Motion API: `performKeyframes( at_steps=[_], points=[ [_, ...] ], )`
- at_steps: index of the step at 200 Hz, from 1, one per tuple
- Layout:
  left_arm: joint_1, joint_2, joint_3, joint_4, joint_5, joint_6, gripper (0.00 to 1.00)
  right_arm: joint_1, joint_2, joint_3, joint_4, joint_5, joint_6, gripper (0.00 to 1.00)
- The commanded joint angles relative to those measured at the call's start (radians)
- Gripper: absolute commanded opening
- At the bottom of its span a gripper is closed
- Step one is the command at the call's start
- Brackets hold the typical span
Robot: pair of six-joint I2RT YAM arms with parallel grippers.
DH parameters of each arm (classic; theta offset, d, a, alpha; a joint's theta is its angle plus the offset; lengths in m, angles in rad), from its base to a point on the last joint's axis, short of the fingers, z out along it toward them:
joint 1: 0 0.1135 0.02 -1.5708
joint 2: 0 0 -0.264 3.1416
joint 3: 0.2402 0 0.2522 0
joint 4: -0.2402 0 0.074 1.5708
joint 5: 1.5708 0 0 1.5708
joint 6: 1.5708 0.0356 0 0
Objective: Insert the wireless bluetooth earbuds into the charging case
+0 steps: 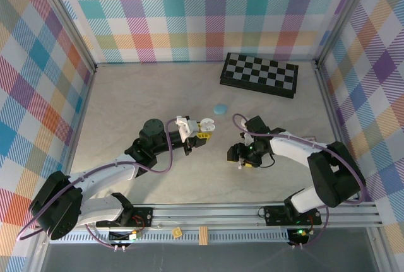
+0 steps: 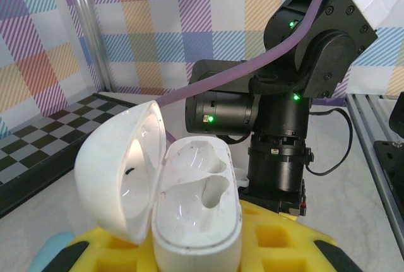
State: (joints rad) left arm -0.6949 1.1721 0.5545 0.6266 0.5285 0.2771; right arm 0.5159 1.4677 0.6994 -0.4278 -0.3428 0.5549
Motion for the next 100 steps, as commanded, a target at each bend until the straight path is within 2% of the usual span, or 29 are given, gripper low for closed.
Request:
performKeyframes(
  at_steps=[1,34,100],
  points=[
    [0.008,-0.026,-0.018,0.010,-0.006,-0.006,0.17,0.053,0.035,0.036,0.053,-0.043,-0.060,0.71],
    [0.008,-0.029,-0.021,0.005,-0.013,0.004,0.17,0.077,0.034,0.073,-0.001,-0.022,-0.079,0.71],
    [0.008,-0.044,-0.027,-0.005,-0.031,0.017,0.17,0.107,-0.002,0.109,-0.040,-0.097,-0.082,0.70]
  ],
)
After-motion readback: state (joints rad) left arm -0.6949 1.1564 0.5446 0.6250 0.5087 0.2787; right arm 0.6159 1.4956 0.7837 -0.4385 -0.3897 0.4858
